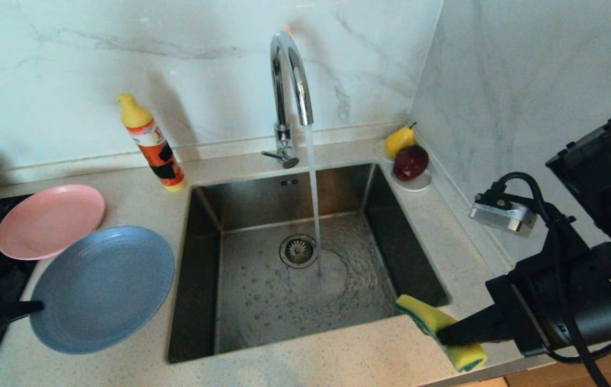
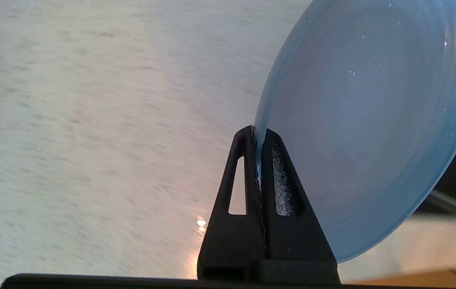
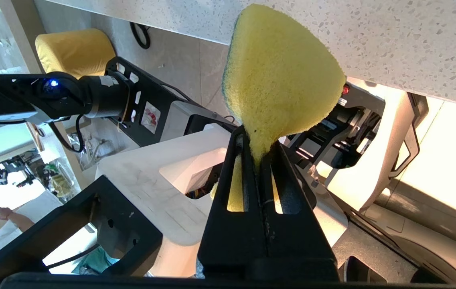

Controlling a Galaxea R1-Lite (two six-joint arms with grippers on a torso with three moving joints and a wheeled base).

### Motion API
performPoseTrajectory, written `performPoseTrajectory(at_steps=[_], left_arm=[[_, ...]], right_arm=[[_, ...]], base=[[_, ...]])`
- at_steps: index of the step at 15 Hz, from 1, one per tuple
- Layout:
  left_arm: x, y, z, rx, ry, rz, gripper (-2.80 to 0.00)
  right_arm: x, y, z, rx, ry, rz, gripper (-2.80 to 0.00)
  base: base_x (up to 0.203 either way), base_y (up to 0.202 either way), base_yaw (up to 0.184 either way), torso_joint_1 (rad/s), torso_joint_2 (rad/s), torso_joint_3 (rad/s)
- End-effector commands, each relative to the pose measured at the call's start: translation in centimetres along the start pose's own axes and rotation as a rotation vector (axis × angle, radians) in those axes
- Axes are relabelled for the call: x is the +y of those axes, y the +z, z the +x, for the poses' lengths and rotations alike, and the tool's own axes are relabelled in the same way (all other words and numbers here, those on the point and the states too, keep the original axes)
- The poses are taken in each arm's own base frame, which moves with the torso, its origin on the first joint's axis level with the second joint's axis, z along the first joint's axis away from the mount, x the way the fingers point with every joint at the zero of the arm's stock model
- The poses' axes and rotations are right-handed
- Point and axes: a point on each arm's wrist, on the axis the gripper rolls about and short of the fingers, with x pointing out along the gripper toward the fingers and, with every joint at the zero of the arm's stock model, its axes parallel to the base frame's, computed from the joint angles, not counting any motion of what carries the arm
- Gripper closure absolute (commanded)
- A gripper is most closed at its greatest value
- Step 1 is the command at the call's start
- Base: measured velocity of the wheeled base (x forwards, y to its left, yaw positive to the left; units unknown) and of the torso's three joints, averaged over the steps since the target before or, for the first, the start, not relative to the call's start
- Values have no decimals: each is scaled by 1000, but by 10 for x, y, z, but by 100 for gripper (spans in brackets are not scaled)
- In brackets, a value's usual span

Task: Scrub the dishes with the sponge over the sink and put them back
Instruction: Wash the plate

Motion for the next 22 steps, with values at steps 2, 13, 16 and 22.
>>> performPoseTrajectory(at_steps=[2, 13, 16, 22], left_arm=[[-34, -5, -16, -18, -76, 99, 0], [-129, -8, 55, 153, -138, 289, 0], [-154, -8, 86, 168, -154, 278, 0], [-184, -11, 144, 126, -226, 232, 0]], right_arm=[[1, -1, -2, -2, 4, 2, 0], [2, 0, -4, -10, 8, -2, 0], [2, -2, -7, -18, 13, -5, 0], [2, -4, -11, -44, 27, -12, 0]], base=[[0, 0, 0, 0, 0, 0], [0, 0, 0, 0, 0, 0], [0, 0, 0, 0, 0, 0], [0, 0, 0, 0, 0, 0]])
